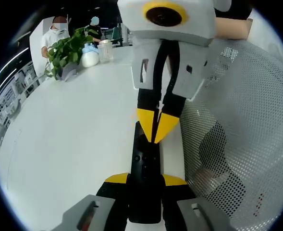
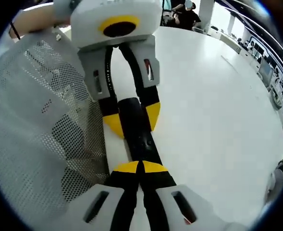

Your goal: Press the specified remote control buttons in sequence, fully releasing each button before pressing the next.

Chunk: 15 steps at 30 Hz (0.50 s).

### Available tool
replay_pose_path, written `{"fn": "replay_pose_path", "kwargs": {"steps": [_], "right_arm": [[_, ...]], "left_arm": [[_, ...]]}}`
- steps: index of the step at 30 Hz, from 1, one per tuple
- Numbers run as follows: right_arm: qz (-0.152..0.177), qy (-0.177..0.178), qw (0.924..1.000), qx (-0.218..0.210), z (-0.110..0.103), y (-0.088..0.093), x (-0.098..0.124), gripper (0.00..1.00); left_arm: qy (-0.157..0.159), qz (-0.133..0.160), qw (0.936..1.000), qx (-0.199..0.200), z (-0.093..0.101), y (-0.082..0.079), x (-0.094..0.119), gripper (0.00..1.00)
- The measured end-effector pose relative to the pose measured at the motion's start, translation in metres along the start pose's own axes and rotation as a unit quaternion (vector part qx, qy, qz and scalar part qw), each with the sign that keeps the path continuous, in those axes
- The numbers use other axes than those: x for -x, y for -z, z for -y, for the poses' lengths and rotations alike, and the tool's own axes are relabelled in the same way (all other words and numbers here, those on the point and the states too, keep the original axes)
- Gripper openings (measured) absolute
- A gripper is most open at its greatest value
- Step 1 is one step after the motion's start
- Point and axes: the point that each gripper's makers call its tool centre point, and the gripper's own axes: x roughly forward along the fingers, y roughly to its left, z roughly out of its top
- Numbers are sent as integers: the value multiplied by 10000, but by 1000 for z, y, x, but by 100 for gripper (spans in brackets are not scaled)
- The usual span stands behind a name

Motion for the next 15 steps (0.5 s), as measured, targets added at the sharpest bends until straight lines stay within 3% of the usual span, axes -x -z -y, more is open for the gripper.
{"fn": "replay_pose_path", "kwargs": {"steps": [15], "right_arm": [[-172,157,9968,769,-3,0,-2,0]], "left_arm": [[6,-9,10000,-13,0,-1,0,25]]}}
